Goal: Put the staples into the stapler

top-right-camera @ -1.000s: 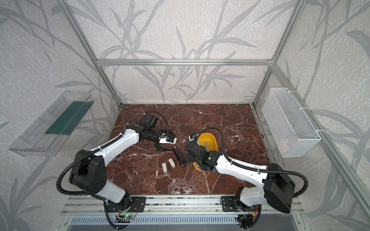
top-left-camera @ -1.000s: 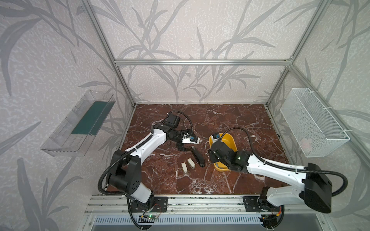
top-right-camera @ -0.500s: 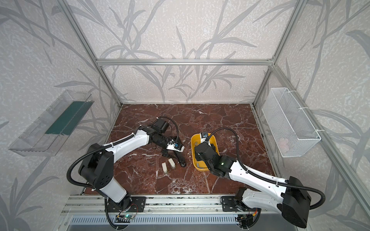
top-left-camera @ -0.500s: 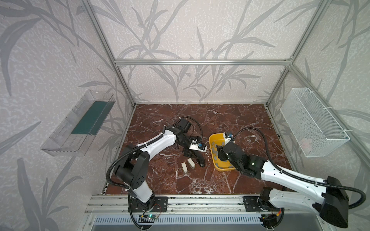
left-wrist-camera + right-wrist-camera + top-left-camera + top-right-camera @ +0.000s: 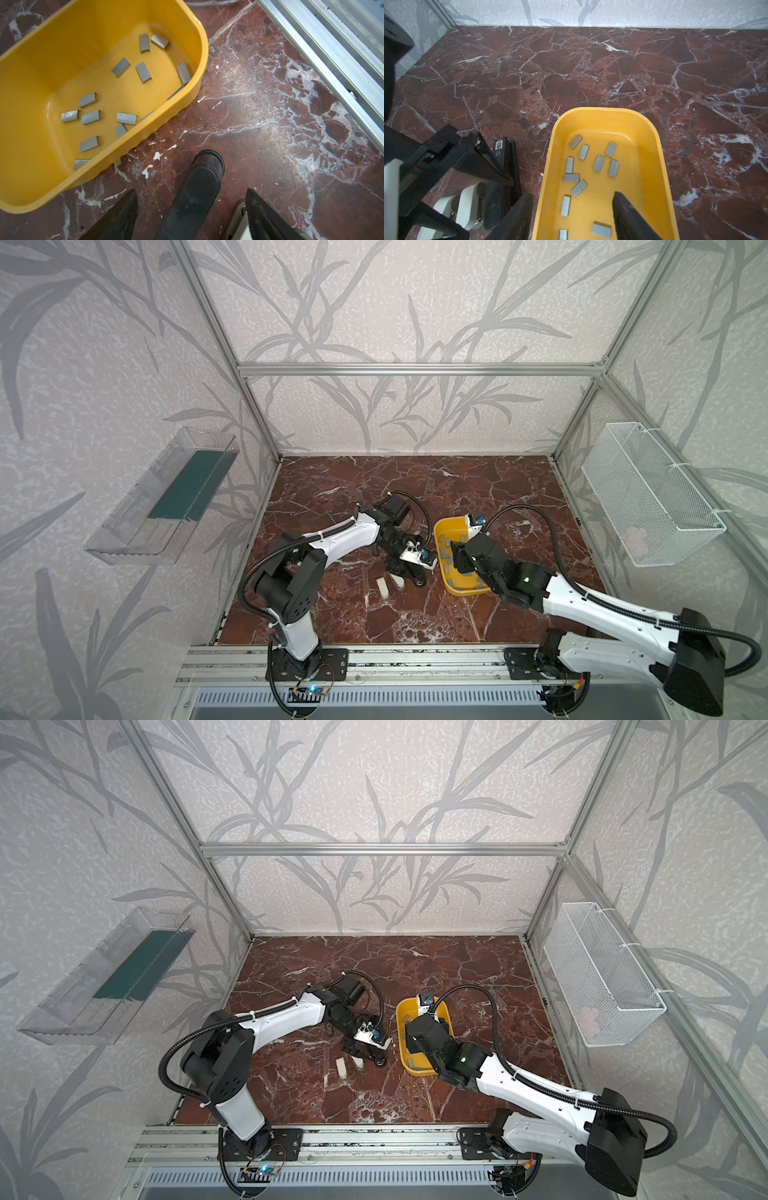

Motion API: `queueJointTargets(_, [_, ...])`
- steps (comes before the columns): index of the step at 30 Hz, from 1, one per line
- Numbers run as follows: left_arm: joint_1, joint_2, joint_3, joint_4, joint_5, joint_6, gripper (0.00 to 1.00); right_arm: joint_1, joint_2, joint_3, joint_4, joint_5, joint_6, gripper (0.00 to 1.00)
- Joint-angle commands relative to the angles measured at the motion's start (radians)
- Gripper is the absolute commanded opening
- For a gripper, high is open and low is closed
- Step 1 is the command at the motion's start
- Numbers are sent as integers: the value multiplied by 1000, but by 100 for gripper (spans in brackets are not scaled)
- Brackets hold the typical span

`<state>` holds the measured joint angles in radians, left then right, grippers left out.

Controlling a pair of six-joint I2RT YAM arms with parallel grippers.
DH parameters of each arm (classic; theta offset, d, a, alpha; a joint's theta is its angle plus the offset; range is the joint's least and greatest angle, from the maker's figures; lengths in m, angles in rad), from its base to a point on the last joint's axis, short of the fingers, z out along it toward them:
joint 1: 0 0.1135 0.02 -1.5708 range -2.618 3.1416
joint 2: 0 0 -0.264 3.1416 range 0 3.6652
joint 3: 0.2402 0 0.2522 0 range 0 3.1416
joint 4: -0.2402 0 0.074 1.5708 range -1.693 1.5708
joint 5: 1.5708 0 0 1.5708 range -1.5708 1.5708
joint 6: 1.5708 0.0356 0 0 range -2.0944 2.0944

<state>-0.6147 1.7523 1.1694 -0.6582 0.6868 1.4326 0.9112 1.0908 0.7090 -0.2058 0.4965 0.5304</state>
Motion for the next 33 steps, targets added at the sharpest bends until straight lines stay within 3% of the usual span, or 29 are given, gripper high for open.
queueJointTargets(1, [-25, 20, 21, -31, -37, 27, 78, -4, -24, -13, 19, 2, 11, 63])
queueJointTargets(9, [-78, 81, 38, -33, -130, 13, 66, -4, -19, -13, 21, -20, 20, 63])
queueJointTargets(19, [-93, 109, 80, -80, -167, 6, 43, -4, 8, 1, 12, -24, 20, 63])
queueJointTargets(21, [-93, 113, 87, -84, -177, 3, 43, -5, 6, 1, 11, -22, 20, 63])
queueJointTargets(27, [-91, 110, 75, -63, -221, -4, 58, -4, 12, 1, 14, -26, 19, 63])
queueJointTargets(33, [-91, 108, 77, -51, -242, -15, 52, -3, 14, 4, 13, -23, 17, 63])
